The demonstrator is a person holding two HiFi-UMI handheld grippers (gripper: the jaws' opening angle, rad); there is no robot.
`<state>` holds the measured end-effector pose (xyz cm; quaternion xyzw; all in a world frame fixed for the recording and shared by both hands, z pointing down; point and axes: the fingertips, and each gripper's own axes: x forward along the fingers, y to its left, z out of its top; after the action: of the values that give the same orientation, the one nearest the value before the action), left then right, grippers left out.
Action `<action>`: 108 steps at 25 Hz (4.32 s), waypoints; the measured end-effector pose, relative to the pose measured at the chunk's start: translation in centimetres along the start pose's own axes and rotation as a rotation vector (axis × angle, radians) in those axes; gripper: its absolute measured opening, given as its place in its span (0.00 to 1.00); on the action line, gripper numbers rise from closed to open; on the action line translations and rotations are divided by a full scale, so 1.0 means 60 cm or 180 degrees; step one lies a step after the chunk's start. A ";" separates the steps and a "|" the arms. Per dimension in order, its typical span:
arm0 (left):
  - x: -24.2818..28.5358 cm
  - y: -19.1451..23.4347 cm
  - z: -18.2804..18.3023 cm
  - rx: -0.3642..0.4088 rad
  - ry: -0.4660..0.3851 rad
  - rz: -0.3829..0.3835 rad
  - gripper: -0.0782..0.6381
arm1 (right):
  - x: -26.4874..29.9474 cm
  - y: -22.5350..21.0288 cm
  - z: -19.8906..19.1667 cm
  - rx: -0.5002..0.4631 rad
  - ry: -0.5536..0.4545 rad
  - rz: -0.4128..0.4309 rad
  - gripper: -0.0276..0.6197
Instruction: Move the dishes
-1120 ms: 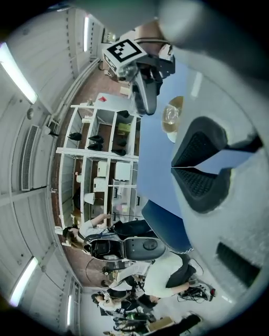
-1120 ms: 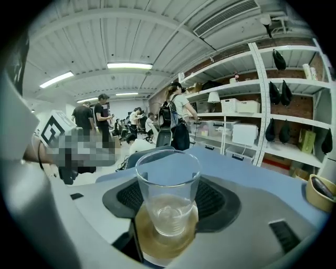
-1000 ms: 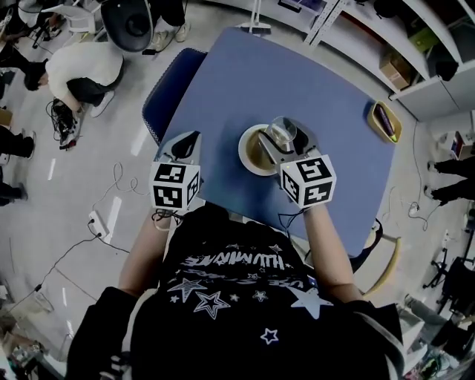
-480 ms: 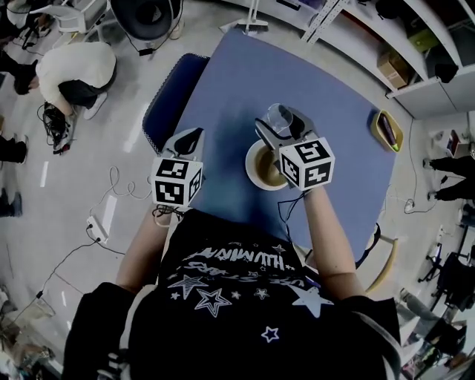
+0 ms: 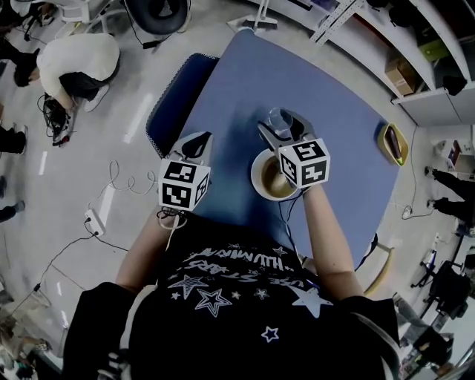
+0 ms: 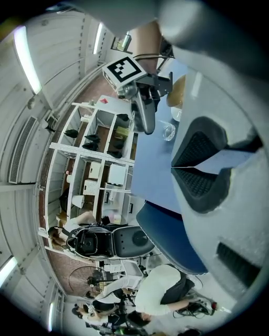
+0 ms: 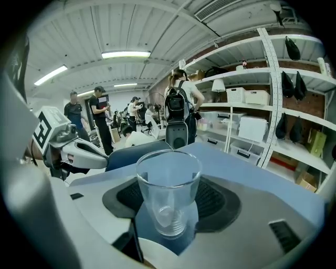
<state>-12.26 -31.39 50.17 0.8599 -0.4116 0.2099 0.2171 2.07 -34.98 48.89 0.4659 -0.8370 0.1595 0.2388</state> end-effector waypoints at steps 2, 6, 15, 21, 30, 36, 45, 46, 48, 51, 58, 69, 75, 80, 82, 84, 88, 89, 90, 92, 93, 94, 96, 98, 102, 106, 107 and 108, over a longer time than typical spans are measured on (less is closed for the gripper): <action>0.002 0.003 -0.003 -0.0003 0.0014 -0.0009 0.14 | 0.005 0.003 -0.003 -0.0032 -0.0007 0.0015 0.47; 0.004 0.004 -0.007 -0.0002 0.0042 -0.0026 0.14 | 0.007 0.012 -0.004 -0.0171 -0.0002 0.0088 0.47; 0.002 -0.014 0.000 0.0050 0.0019 -0.0048 0.14 | -0.005 0.013 -0.014 -0.0177 0.0031 0.0035 0.48; -0.002 -0.029 0.003 0.0065 -0.0018 -0.0042 0.14 | -0.008 0.014 -0.021 -0.0204 -0.0007 -0.0001 0.48; -0.019 -0.046 0.006 0.0092 -0.0093 -0.0034 0.14 | -0.048 0.021 -0.050 -0.0085 0.0067 0.0008 0.52; -0.027 -0.067 0.008 0.0107 -0.0127 -0.0035 0.14 | -0.099 0.012 -0.074 0.0023 0.0074 -0.0118 0.52; -0.037 -0.119 -0.010 0.0166 -0.0096 -0.0075 0.14 | -0.155 0.008 -0.149 0.0341 0.0303 -0.0218 0.45; -0.040 -0.124 -0.014 0.0175 -0.0087 -0.0080 0.14 | -0.158 0.009 -0.157 0.0377 0.0329 -0.0224 0.43; -0.044 -0.131 -0.021 0.0186 -0.0073 -0.0081 0.14 | -0.162 0.013 -0.171 0.0442 0.0389 -0.0227 0.40; -0.049 -0.140 -0.030 0.0191 -0.0049 -0.0071 0.14 | -0.167 0.015 -0.192 0.0552 0.0486 -0.0215 0.37; -0.057 -0.152 -0.050 0.0177 0.0023 -0.0032 0.14 | -0.172 0.007 -0.225 0.0792 0.0613 -0.0296 0.25; -0.054 -0.156 -0.048 0.0202 0.0016 -0.0066 0.14 | -0.173 -0.001 -0.217 0.1111 0.0554 -0.0433 0.07; -0.041 -0.151 -0.039 0.0246 -0.0013 -0.0124 0.14 | -0.197 -0.031 -0.198 0.1174 0.0414 -0.0588 0.07; -0.018 -0.155 -0.008 0.0297 -0.0054 -0.0168 0.14 | -0.220 -0.095 -0.183 0.1299 0.0324 -0.0818 0.07; -0.006 -0.156 0.006 0.0323 -0.0073 -0.0187 0.14 | -0.224 -0.120 -0.182 0.1345 0.0312 -0.0910 0.07; 0.005 -0.156 0.019 0.0347 -0.0089 -0.0200 0.14 | -0.225 -0.142 -0.182 0.1391 0.0301 -0.0989 0.07; 0.023 -0.154 0.038 0.0351 -0.0096 -0.0191 0.14 | -0.222 -0.177 -0.182 0.1461 0.0275 -0.1080 0.07; 0.026 -0.153 0.041 0.0344 -0.0094 -0.0186 0.14 | -0.221 -0.184 -0.183 0.1471 0.0283 -0.1093 0.07; 0.030 -0.151 0.043 0.0335 -0.0091 -0.0180 0.14 | -0.219 -0.191 -0.183 0.1482 0.0293 -0.1102 0.07; 0.036 -0.148 0.046 0.0319 -0.0081 -0.0170 0.14 | -0.211 -0.200 -0.184 0.1501 0.0319 -0.1100 0.07; 0.038 -0.146 0.045 0.0310 -0.0074 -0.0164 0.14 | -0.207 -0.203 -0.185 0.1509 0.0338 -0.1093 0.07; 0.041 -0.144 0.045 0.0298 -0.0067 -0.0159 0.14 | -0.202 -0.206 -0.187 0.1517 0.0360 -0.1089 0.07; 0.045 -0.141 0.044 0.0272 -0.0047 -0.0150 0.14 | -0.194 -0.211 -0.192 0.1537 0.0406 -0.1091 0.07; 0.049 -0.139 0.043 0.0260 -0.0028 -0.0143 0.14 | -0.187 -0.215 -0.198 0.1564 0.0448 -0.1094 0.07; 0.051 -0.135 0.038 0.0251 -0.0001 -0.0127 0.14 | -0.178 -0.219 -0.207 0.1574 0.0487 -0.1121 0.07; 0.051 -0.133 0.035 0.0248 0.0011 -0.0117 0.14 | -0.175 -0.224 -0.213 0.1565 0.0501 -0.1149 0.08; 0.051 -0.133 0.035 0.0250 0.0010 -0.0115 0.14 | -0.173 -0.225 -0.212 0.1549 0.0484 -0.1131 0.08; 0.051 -0.134 0.036 0.0254 0.0006 -0.0114 0.14 | -0.172 -0.225 -0.210 0.1534 0.0465 -0.1108 0.10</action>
<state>-3.70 -29.88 48.43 0.8748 -0.3873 0.2230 0.1868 21.45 -28.49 54.38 0.6328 -0.6632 0.3433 0.2047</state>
